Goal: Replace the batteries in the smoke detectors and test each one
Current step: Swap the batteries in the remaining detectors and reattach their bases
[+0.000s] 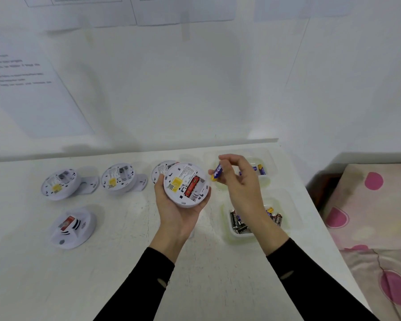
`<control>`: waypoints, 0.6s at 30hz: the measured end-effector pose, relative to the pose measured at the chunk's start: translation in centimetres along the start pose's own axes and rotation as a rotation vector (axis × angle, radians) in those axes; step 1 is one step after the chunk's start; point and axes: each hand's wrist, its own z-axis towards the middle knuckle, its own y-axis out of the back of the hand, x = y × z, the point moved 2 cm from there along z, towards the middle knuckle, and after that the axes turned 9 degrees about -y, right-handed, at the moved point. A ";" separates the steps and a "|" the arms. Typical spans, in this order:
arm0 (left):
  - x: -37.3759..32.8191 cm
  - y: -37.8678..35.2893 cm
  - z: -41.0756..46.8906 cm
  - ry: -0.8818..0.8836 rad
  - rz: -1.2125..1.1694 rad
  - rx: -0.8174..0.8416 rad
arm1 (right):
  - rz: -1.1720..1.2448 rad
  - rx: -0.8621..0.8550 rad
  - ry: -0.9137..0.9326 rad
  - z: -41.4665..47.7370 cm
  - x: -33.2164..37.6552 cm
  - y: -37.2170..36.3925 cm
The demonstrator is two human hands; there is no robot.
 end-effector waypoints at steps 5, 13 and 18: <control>0.0 0.4 0.1 0.012 -0.022 -0.009 | -0.085 0.060 -0.194 1.1 0.3 1.1; 0.4 0.3 0.1 0.023 -0.005 -0.029 | -0.379 0.218 0.002 0.9 0.6 0.2; 0.5 0.1 0.1 0.007 0.002 -0.035 | -0.297 0.131 0.040 0.2 -0.2 -0.7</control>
